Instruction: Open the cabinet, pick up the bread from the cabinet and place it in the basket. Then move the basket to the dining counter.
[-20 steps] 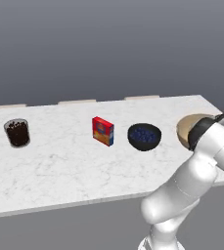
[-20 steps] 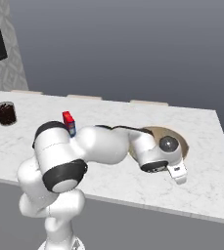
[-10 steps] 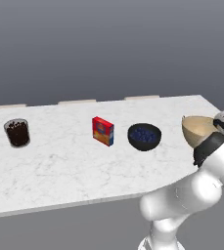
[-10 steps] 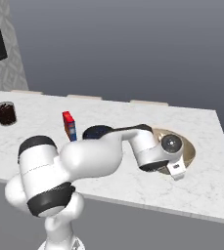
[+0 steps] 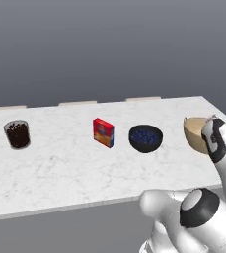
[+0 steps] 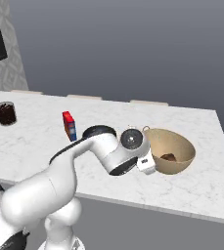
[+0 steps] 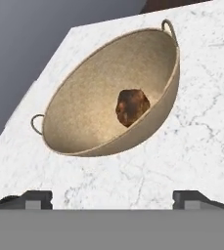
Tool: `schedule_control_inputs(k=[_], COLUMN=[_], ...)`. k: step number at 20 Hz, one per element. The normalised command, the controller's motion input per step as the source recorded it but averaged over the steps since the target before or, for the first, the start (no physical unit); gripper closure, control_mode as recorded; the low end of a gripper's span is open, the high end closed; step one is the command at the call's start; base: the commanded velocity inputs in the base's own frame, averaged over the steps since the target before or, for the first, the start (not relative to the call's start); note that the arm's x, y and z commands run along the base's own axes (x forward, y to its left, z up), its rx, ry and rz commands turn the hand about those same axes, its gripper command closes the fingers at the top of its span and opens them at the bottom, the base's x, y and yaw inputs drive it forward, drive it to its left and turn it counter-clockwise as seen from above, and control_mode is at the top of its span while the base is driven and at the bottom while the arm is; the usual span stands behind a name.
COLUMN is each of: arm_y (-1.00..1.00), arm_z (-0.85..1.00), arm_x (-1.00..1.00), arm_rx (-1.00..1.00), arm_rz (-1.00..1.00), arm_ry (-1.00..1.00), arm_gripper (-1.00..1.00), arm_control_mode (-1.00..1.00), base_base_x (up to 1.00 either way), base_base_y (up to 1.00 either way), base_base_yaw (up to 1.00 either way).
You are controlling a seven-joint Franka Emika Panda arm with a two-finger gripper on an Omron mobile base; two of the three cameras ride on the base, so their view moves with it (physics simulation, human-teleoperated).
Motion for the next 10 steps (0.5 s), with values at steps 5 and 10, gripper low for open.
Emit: schedule_control_inputs(k=[5,10], arm_y=[1.0,1.0], arm_z=[0.34,0.42], arm_x=[-0.36,-0.49], arm_rx=[-0.03,-0.01], arm_rz=[0.09,0.19], arm_ry=[-0.04,-0.15], arm_gripper=[-1.0,-1.0], arm_control_mode=[-1.0,-1.0], base_base_x=[0.0,0.0], base_base_y=[0.0,0.0], base_base_yaw=[0.0,0.0])
